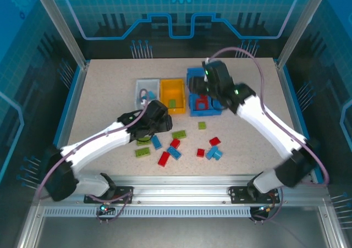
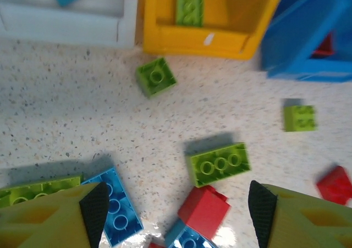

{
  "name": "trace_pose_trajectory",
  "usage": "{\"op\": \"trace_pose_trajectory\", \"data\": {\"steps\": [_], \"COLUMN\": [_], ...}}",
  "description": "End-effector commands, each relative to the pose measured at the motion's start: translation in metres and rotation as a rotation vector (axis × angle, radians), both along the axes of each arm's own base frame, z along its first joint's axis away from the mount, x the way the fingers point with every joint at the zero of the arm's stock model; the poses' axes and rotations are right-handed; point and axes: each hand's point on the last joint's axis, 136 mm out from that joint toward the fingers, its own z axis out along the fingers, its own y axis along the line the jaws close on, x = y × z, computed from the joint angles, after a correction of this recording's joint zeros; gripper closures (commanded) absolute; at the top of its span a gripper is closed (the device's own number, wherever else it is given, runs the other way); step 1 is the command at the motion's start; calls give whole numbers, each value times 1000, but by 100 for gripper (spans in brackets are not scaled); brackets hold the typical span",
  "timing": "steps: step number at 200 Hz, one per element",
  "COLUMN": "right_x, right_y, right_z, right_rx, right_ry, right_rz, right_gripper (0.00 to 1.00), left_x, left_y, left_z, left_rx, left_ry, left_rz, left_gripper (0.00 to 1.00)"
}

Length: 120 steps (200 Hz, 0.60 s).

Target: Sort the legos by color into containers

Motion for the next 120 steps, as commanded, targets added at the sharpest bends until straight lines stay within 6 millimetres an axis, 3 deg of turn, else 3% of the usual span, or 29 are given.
{"op": "trace_pose_trajectory", "data": {"steps": [1,24,33,52,79,120], "right_x": [-45,-97,-112,-135,-148,-147], "right_y": [28,29,24,16,7,7], "right_z": [-7,-28,-44,-58,-69,-61], "right_rx": [66,101,104,122,102,99], "right_ry": [-139,-141,-110,-79,-52,-67], "right_rz": [178,259,262,265,254,256], "right_gripper": [30,27,27,27,27,26], "left_x": [21,41,48,64,82,98], "left_y": [-7,-10,-8,-11,-7,2], "left_z": [-17,-40,-50,-65,-76,-94], "left_rx": [0,27,44,51,79,87], "left_ry": [18,33,44,57,48,70], "left_rz": [79,148,180,199,221,244], "left_gripper": [27,24,22,21,22,29]}}
